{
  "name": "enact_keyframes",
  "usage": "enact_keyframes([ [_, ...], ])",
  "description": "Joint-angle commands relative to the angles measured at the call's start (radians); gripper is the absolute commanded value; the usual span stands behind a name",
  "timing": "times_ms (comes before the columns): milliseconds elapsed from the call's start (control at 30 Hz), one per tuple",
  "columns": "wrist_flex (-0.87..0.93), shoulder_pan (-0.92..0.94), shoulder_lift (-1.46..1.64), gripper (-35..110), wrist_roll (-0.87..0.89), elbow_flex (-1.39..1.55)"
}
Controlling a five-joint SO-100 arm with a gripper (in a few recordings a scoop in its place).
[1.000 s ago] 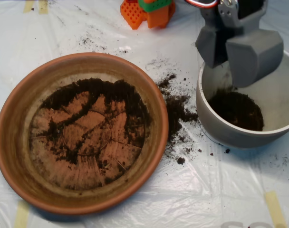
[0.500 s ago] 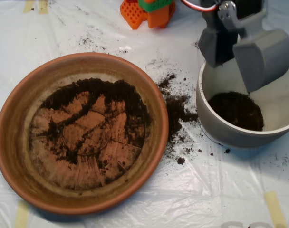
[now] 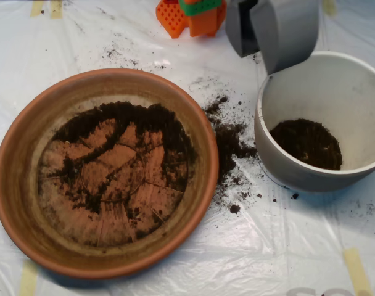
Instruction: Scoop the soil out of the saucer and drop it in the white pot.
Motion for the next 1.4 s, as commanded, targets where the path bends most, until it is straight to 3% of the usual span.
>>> enact_keyframes([
  [0,-0.048,0.046,0.164,22,-0.028,0.137],
  [867,-0.044,0.021,0.890,19,-0.089,0.810],
  [1200,-0.117,0.009,0.931,20,-0.046,0.963],
  [1367,-0.167,-0.020,0.931,12,-0.008,1.032],
])
